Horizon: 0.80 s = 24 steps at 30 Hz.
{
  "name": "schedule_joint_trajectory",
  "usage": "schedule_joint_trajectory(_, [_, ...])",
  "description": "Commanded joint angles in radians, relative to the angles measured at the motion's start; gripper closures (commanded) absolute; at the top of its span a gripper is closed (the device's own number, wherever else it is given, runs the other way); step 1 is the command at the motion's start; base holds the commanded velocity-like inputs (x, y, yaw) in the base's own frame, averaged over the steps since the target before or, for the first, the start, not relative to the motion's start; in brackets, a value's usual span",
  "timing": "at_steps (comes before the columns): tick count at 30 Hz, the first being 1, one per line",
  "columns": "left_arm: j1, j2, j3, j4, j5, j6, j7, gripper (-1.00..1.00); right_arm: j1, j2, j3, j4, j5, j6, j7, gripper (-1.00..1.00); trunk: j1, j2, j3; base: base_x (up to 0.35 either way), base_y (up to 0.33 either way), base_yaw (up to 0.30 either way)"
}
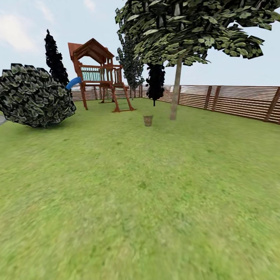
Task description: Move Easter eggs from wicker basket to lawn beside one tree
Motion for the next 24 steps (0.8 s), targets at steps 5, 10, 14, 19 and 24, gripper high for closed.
schedule_joint_trajectory(5, [-0.001, 0.000, -0.002, 0.000, 0.007, -0.003, 0.000, -1.00, -0.001, 0.000, 0.000, 0.001, 0.001, -0.003, -0.002, -1.00, 0.001, -0.002, -0.002, 0.101, 0.000, 0.000])
schedule_joint_trajectory(10, [-0.001, 0.001, -0.002, 0.000, 0.007, -0.003, 0.000, -1.00, -0.001, 0.000, 0.000, 0.001, 0.000, -0.003, -0.002, -1.00, 0.001, -0.002, -0.002, 0.159, 0.000, 0.000])
schedule_joint_trajectory(14, [-0.001, 0.001, -0.002, 0.000, 0.007, -0.002, 0.000, -1.00, -0.001, 0.000, 0.000, 0.002, 0.000, -0.003, -0.002, -1.00, 0.001, -0.002, -0.002, 0.199, 0.000, 0.000])
schedule_joint_trajectory(19, [-0.001, 0.001, -0.002, 0.000, 0.007, -0.001, 0.000, -1.00, -0.001, 0.000, 0.000, 0.002, 0.000, -0.003, -0.002, -1.00, 0.001, -0.002, -0.002, 0.204, 0.000, 0.000])
schedule_joint_trajectory(24, [-0.001, 0.001, -0.002, 0.000, 0.007, -0.001, 0.000, -1.00, -0.001, 0.000, 0.000, 0.001, 0.000, -0.003, -0.002, -1.00, 0.001, -0.002, -0.002, 0.211, 0.000, 0.000])
